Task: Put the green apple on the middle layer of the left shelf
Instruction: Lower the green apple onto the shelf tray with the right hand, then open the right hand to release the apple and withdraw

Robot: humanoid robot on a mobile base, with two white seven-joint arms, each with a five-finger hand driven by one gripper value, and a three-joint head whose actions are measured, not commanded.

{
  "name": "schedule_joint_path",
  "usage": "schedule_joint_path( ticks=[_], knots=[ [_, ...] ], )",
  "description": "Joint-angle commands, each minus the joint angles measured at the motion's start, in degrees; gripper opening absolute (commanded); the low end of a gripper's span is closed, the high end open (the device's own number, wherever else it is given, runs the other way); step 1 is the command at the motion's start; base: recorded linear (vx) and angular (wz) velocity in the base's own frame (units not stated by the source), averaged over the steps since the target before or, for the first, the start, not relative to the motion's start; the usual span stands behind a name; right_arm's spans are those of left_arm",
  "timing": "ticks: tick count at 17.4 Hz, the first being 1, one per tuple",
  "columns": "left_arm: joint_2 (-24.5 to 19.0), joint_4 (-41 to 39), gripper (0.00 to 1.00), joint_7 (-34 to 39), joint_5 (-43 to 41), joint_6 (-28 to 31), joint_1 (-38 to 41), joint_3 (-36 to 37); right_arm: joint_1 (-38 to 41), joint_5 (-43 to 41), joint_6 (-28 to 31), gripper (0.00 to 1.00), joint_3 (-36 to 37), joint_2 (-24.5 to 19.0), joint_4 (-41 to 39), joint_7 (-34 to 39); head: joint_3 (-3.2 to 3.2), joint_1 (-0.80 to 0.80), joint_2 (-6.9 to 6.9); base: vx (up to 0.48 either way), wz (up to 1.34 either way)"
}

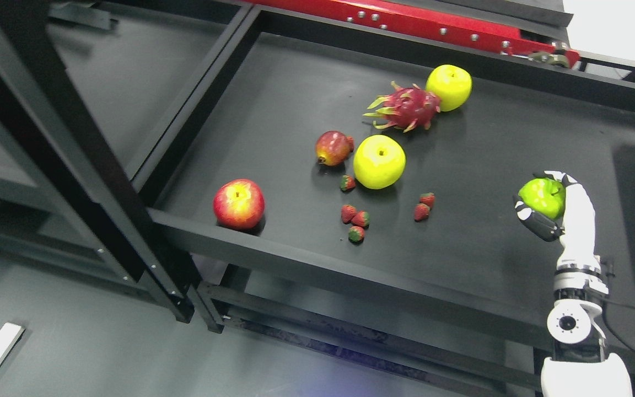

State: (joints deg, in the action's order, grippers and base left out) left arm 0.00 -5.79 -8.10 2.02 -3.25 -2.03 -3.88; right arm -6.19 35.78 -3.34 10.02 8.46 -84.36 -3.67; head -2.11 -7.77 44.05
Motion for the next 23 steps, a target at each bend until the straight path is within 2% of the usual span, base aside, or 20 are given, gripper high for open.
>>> schedule_joint_path(
  ticks=[1,5,7,8,9,10,11,14,17,19,23],
  knots=[
    [-1.0,0.0,1.00,0.0,0.0,0.0,0.0,0.1,-5.7,0.2,0.1,0.02,-9.1,-0.8,11.7,1.2,0.00,0.00,0.00,0.083,-0.34],
    [-1.0,0.0,1.00,0.0,0.0,0.0,0.0,-0.1,-6.9,0.2,-0.4,0.03,-13.0,-2.4,13.1,2.3,0.00,0.00,-0.01,0.084,-0.28],
    [-1.0,0.1,1.00,0.0,0.0,0.0,0.0,0.1,-7.0,0.1,-0.4,0.09,-12.9,-3.8,13.3,2.4,0.00,0.00,-0.01,0.050,-0.19],
    [-1.0,0.0,1.00,0.0,0.0,0.0,0.0,0.1,-7.0,-0.1,-0.3,0.20,-12.7,-4.0,13.3,2.4,0.00,0.00,-0.02,0.036,-0.12],
    [-1.0,0.0,1.00,0.0,0.0,0.0,0.0,-0.1,-6.9,-0.9,-0.3,0.46,-12.3,-4.1,13.3,2.4,0.00,0.00,-0.02,0.036,-0.12],
    [-1.0,0.0,1.00,0.0,0.0,0.0,0.0,0.1,-6.9,-1.8,0.0,0.96,-11.8,-4.7,13.3,2.3,0.00,0.00,-0.02,0.022,-0.04],
    [-1.0,0.0,1.00,0.0,0.0,0.0,0.0,-0.1,-6.7,-2.8,0.0,0.99,-11.0,-5.0,13.1,2.3,0.00,0.00,-0.02,0.022,-0.04],
    [-1.0,0.0,1.00,0.0,0.0,0.0,0.0,-0.1,-5.9,-5.2,-0.6,1.00,-9.6,-5.3,12.5,2.3,0.00,0.00,-0.02,0.008,-0.01],
    [-1.0,0.0,1.00,0.0,0.0,0.0,0.0,0.1,-3.9,-7.4,-3.7,1.00,-6.8,-6.6,9.1,1.9,0.00,0.00,-0.02,-0.004,0.01],
    [-1.0,0.0,1.00,0.0,0.0,0.0,0.0,-0.1,0.8,-11.7,-4.4,1.00,-3.9,-7.5,2.8,2.0,0.00,0.00,-0.02,0.000,0.00],
    [-1.0,0.0,1.00,0.0,0.0,0.0,0.0,0.1,11.1,-23.5,-4.7,1.00,-3.2,-7.5,-10.5,1.9,0.00,0.00,-0.02,0.000,0.00]
  ],
)
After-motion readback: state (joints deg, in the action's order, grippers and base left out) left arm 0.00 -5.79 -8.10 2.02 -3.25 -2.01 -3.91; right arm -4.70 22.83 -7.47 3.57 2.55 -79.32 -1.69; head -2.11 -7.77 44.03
